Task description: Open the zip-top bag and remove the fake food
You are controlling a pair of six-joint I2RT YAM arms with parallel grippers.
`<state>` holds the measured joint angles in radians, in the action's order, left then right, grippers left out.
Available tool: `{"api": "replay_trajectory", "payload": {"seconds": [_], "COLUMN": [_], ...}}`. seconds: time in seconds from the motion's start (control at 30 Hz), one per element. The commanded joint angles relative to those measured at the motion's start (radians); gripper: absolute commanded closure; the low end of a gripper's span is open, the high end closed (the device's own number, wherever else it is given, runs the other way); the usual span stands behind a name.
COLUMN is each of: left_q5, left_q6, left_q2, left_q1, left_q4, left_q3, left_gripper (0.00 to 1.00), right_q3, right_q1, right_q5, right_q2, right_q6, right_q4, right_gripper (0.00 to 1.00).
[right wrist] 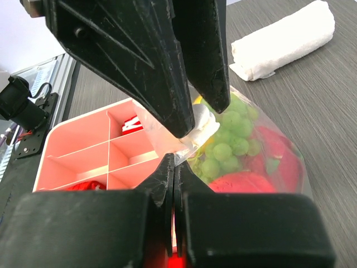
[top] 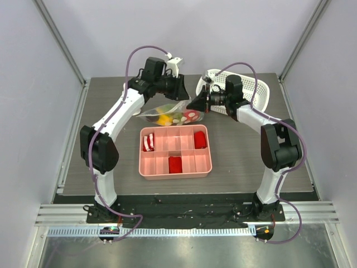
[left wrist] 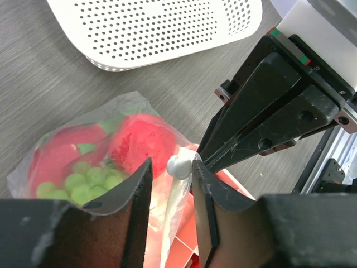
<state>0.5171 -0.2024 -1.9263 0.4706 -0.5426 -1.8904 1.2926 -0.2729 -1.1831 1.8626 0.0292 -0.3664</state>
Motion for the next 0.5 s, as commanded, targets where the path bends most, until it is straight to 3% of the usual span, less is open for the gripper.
{"api": "replay_trajectory", "payload": {"seconds": [0.0, 0.13, 0.23, 0.27, 0.33, 0.37, 0.43, 0.47], "left_q5": [0.034, 0.041, 0.080, 0.087, 0.096, 0.098, 0.103, 0.104], "left_q6": [-0.005, -0.002, -0.011, -0.012, -0.012, -0.012, -0.006, -0.003], "left_q2": [0.032, 0.038, 0.036, 0.036, 0.036, 0.039, 0.050, 0.053], "left_q1": [-0.004, -0.004, -0.006, -0.004, -0.006, -0.006, -0.006, -0.006], "left_q4": [0.026, 0.027, 0.039, 0.040, 0.044, 0.046, 0.049, 0.052], "left_q3": [-0.001, 0.005, 0.011, 0.013, 0.017, 0.020, 0.031, 0.034], "left_gripper": [0.74, 0.81, 0.90, 0.99, 1.00, 1.00, 1.00, 1.00], "right_q3": [0.051, 0.050, 0.045, 0.042, 0.040, 0.040, 0.040, 0.042], "right_q1": [0.004, 0.003, 0.003, 0.004, 0.004, 0.004, 0.004, 0.004], "right_q5": [-0.018, -0.015, -0.006, -0.006, 0.019, 0.034, 0.040, 0.045], "right_q2": [-0.056, -0.059, -0.063, -0.065, -0.068, -0.069, -0.071, -0.069], "right_q6": [-0.025, -0.025, -0.025, -0.025, -0.025, -0.025, -0.052, -0.052], "right_q4": [-0.016, -0.017, -0.020, -0.020, -0.014, 0.004, 0.018, 0.024], "right_gripper": [0.99, 0.99, 0.99, 0.99, 0.98, 0.85, 0.77, 0.69]}}
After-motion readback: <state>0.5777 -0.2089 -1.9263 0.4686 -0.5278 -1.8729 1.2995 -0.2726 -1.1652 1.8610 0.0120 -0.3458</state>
